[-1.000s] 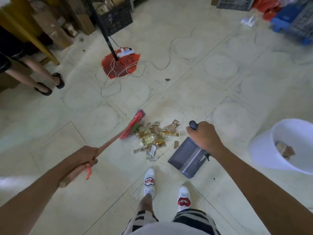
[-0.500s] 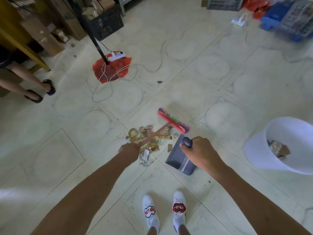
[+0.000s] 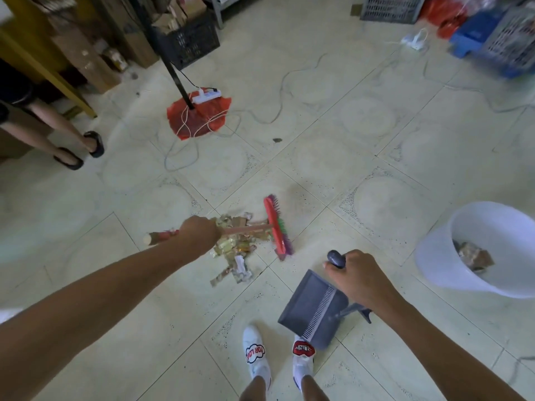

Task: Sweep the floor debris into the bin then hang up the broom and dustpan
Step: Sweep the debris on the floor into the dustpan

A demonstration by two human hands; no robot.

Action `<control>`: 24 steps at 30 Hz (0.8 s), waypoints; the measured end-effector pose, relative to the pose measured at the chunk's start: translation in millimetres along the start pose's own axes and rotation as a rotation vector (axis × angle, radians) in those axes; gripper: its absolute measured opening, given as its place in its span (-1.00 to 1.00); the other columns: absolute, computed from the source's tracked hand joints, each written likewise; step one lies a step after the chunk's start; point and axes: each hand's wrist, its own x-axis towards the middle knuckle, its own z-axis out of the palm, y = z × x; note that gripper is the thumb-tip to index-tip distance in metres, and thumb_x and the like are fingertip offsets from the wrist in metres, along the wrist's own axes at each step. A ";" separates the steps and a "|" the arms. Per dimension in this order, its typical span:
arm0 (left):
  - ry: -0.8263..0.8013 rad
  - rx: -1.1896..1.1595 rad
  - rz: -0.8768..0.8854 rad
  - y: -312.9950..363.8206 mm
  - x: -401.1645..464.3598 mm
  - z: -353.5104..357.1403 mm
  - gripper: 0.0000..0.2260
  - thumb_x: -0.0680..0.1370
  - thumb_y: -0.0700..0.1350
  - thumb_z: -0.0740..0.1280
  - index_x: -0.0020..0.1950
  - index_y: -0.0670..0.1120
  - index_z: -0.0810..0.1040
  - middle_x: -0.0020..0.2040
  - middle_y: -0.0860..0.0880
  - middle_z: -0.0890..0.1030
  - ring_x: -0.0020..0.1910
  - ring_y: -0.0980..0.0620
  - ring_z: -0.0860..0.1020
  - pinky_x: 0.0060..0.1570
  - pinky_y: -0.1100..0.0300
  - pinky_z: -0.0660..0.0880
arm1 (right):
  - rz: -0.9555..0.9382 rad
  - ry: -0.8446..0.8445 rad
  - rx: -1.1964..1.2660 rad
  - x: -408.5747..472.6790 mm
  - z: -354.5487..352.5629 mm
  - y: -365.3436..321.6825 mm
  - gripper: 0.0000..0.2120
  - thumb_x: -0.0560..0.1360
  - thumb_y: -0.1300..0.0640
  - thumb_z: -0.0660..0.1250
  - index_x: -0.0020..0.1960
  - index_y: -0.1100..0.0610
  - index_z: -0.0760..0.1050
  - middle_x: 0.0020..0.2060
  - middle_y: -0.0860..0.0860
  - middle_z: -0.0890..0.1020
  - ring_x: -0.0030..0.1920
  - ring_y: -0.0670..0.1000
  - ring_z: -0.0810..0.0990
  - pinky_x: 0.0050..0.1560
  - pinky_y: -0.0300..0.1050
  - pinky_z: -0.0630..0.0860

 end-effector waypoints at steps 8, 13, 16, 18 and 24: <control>-0.020 0.091 0.052 15.0 -20.3 12.6 -0.69 0.62 -0.27 0.18 0.36 -0.09 0.40 -0.35 0.01 0.40 -0.40 0.04 0.48 -0.42 0.23 0.51 | -0.011 -0.022 0.043 -0.3 8.4 -5.3 -0.54 0.54 0.14 0.34 -0.46 0.11 0.23 -0.58 -0.01 0.34 -0.57 -0.12 0.31 -0.54 -0.36 0.29; -0.069 0.260 0.064 0.6 -23.6 -21.9 -0.76 0.60 -0.24 0.28 0.26 -0.11 0.50 -0.25 -0.01 0.57 -0.30 0.02 0.56 -0.37 0.21 0.42 | -0.055 0.028 0.046 5.0 10.3 -21.8 -0.61 0.56 0.22 0.30 -0.38 0.18 0.22 -0.46 0.14 0.30 -0.42 0.03 0.28 -0.38 -0.14 0.19; -0.037 0.213 -0.039 -35.7 -33.2 -28.2 -0.81 0.60 -0.20 0.29 0.20 -0.09 0.53 -0.12 -0.01 0.62 -0.25 -0.01 0.56 -0.34 0.18 0.43 | -0.042 0.023 0.045 9.3 12.1 -38.4 -0.55 0.57 0.19 0.30 -0.43 0.16 0.20 -0.50 0.12 0.34 -0.46 0.07 0.35 -0.40 -0.13 0.28; -0.009 0.131 -0.117 -68.3 -44.0 -16.0 -0.77 0.60 -0.19 0.27 0.25 -0.03 0.52 -0.14 0.00 0.61 -0.29 0.01 0.53 -0.35 0.18 0.45 | 0.006 0.010 0.090 12.9 12.2 -49.0 -0.58 0.56 0.11 0.31 -0.42 0.19 0.30 -0.50 0.12 0.44 -0.45 0.14 0.55 -0.37 -0.06 0.53; -0.158 -0.404 -0.255 -136.7 -52.3 57.9 -0.54 0.60 -0.15 0.17 0.50 0.09 0.29 0.25 -0.03 0.55 0.04 -0.02 0.59 -0.10 0.18 0.49 | 0.004 0.006 0.069 36.7 26.6 -84.5 -0.63 0.54 0.07 0.35 -0.25 0.37 0.53 -0.37 0.27 0.65 -0.35 0.23 0.68 -0.31 0.19 0.66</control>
